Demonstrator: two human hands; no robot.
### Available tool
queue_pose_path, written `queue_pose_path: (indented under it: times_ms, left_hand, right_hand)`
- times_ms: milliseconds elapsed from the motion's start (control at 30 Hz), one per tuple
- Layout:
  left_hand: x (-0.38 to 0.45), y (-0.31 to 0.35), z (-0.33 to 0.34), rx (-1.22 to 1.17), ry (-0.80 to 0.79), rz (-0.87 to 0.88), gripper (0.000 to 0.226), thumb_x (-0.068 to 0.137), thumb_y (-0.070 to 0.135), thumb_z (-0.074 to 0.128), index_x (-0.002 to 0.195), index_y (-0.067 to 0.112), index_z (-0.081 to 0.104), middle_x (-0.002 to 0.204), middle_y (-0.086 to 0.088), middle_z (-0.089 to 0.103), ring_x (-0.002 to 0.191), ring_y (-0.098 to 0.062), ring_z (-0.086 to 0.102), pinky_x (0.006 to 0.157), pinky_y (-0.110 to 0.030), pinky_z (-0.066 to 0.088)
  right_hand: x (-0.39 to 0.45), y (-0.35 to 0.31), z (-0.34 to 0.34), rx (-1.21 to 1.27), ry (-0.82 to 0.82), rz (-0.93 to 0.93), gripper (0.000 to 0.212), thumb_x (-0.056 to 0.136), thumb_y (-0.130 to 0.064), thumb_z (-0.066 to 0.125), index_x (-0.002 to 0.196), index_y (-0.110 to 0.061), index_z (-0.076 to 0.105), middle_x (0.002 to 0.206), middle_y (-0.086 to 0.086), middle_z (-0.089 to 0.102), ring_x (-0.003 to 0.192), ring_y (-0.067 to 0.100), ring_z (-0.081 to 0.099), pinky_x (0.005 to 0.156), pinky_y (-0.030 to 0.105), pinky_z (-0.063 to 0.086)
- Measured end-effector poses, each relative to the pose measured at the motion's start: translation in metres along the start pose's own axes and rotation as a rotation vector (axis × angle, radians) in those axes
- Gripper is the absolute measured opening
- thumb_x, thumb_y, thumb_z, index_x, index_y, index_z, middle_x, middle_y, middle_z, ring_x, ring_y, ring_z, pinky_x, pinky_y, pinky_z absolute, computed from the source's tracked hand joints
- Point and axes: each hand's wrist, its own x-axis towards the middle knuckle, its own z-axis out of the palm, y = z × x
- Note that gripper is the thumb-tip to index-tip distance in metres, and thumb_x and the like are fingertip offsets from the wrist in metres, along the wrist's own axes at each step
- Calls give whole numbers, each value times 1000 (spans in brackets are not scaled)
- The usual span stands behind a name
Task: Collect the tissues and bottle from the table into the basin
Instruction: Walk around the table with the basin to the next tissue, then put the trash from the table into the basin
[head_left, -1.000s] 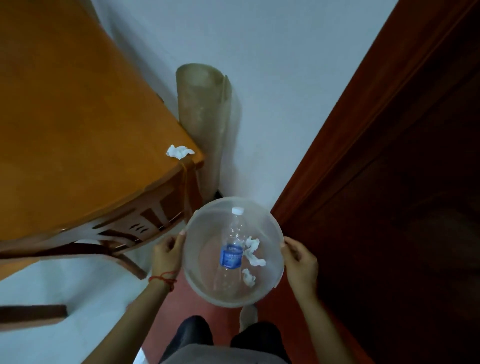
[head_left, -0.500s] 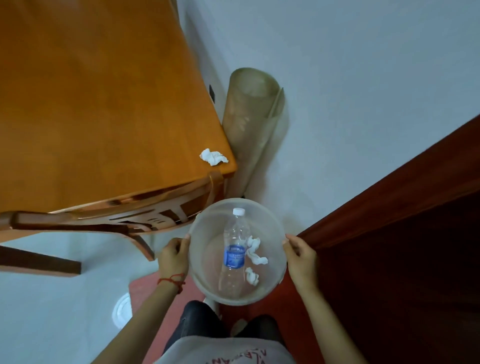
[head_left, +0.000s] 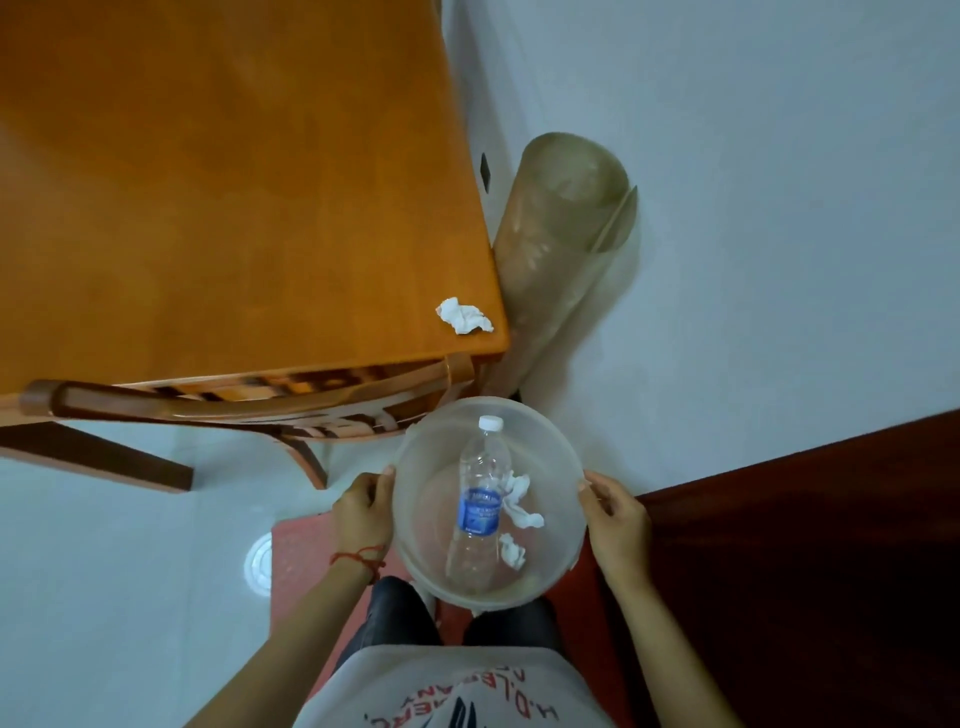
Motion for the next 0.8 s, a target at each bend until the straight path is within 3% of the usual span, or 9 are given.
queue_pose_path:
  times_ms: [100, 167, 233, 300, 467, 633, 700, 800]
  left_hand:
    - [-10, 8, 5, -13, 31, -29, 31, 94, 30, 40, 89, 5, 58, 87, -14, 59, 71, -19, 50, 70, -27, 37]
    - [-16, 12, 8, 40, 74, -26, 30, 94, 31, 40, 94, 8, 59, 86, -9, 56, 65, -12, 48, 63, -23, 35]
    - [-21, 13, 11, 87, 108, -19, 36, 95, 31, 39, 97, 3, 60, 83, -7, 55, 67, -16, 50, 64, -24, 35]
    - [-24, 12, 13, 94, 130, -11, 40, 95, 31, 39, 93, -2, 61, 76, -9, 56, 65, -20, 51, 61, -26, 36]
    - [-27, 8, 15, 100, 186, -34, 43, 94, 31, 39, 74, -1, 59, 64, -9, 52, 59, -19, 46, 70, -38, 44]
    - [-33, 2, 20, 25, 231, -70, 33, 93, 26, 43, 63, 19, 53, 60, 6, 51, 60, -10, 48, 56, -21, 34]
    - [-36, 0, 20, 16, 252, -74, 35, 93, 21, 44, 59, 24, 49, 59, 8, 50, 59, -8, 46, 56, -18, 32]
    - [-39, -2, 20, 6, 263, -115, 35, 93, 21, 43, 58, 23, 48, 59, 5, 49, 58, -9, 45, 55, -16, 31]
  right_hand:
    - [13, 0, -6, -38, -58, -41, 19, 84, -12, 63, 102, -9, 68, 80, -4, 65, 71, 4, 61, 57, 6, 46]
    - [22, 0, -10, -71, -104, -62, 20, 83, -13, 64, 103, -10, 68, 81, -3, 65, 74, 11, 63, 60, 9, 45]
    - [30, -2, -13, -101, -148, -79, 20, 84, -14, 63, 103, -10, 68, 84, 0, 66, 76, 14, 62, 63, 15, 45]
    - [38, -6, -14, -134, -179, -117, 20, 84, -15, 63, 103, -11, 67, 86, 1, 66, 77, 14, 62, 64, 15, 45]
    - [66, -31, -5, -139, -185, -243, 21, 86, -19, 61, 105, -14, 64, 98, -5, 56, 81, -2, 55, 63, 3, 42]
    - [107, -79, 33, -52, -218, -352, 27, 87, -24, 59, 111, -14, 63, 100, -6, 58, 81, -15, 55, 66, -3, 40]
    - [123, -99, 54, -66, -247, -391, 30, 87, -27, 58, 114, -16, 61, 104, -3, 61, 81, -5, 58, 70, 3, 42]
    - [143, -120, 86, -120, -333, -431, 35, 87, -30, 56, 120, -17, 57, 115, 3, 62, 94, 8, 57, 80, 26, 50]
